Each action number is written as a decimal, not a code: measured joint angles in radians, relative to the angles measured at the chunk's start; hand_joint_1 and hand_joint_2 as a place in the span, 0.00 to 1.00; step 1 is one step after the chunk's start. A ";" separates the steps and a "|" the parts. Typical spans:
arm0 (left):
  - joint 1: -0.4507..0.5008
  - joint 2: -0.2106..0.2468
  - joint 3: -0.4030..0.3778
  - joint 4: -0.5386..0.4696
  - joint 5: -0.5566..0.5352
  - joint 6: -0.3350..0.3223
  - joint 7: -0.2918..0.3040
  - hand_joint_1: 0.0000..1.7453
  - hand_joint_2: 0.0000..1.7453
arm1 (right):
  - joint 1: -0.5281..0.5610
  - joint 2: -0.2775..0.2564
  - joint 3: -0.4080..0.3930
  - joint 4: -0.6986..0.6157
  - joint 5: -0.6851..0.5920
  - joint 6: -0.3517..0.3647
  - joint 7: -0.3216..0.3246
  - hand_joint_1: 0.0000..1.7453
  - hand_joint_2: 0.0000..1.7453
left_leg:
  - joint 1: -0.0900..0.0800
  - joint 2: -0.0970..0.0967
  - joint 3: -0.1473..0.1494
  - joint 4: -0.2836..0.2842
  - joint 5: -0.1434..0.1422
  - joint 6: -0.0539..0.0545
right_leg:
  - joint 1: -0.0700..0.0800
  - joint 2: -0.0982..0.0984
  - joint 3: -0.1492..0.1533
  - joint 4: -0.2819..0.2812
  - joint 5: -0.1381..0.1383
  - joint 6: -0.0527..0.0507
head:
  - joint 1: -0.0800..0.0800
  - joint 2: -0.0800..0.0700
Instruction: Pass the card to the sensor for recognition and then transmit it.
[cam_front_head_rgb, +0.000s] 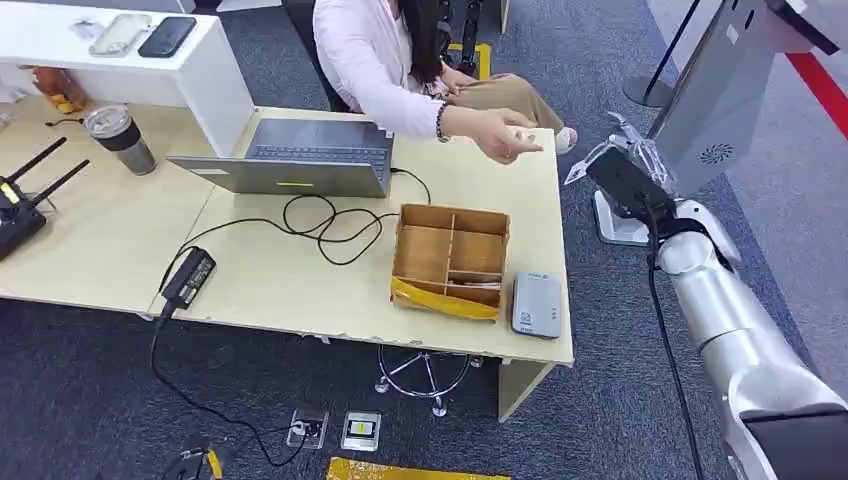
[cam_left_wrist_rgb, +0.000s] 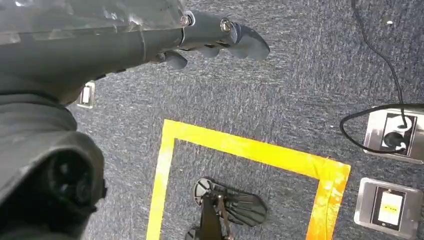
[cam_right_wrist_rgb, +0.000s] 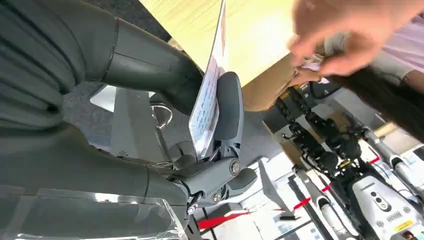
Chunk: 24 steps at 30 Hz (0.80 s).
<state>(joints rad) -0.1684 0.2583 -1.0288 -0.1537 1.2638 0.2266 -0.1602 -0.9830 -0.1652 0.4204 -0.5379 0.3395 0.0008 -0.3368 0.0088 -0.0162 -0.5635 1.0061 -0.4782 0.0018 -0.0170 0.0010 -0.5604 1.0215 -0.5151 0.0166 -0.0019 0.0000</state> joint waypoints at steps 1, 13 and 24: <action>0.000 0.000 0.000 0.000 0.000 0.000 0.000 0.00 0.00 | 0.000 0.001 0.001 0.001 -0.002 -0.002 -0.001 1.00 1.00 | 0.000 0.000 0.000 0.000 0.000 0.000 | 0.000 0.000 0.000 0.000 0.000 0.000 | 0.000 0.000; 0.001 0.000 0.000 0.000 0.013 0.015 0.003 0.00 0.00 | 0.048 -0.007 0.003 0.018 -0.026 -0.022 -0.001 1.00 1.00 | 0.000 0.000 0.000 0.000 0.000 0.000 | 0.000 0.000 0.000 0.000 0.000 0.000 | 0.000 0.000; 0.002 0.000 0.000 0.000 0.016 0.025 0.009 0.00 0.00 | 0.069 -0.024 0.004 0.039 -0.033 -0.029 0.008 1.00 1.00 | 0.000 0.001 0.000 0.000 0.000 0.000 | 0.000 0.001 -0.001 0.000 0.000 0.000 | 0.000 0.000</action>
<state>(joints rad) -0.1662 0.2586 -1.0288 -0.1537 1.2799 0.2517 -0.1511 -0.9138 -0.1892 0.4242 -0.4993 0.3063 -0.0282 -0.3292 0.0089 -0.0154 -0.5631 1.0062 -0.4782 0.0017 -0.0169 0.0016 -0.5613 1.0214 -0.5152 0.0165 -0.0019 0.0000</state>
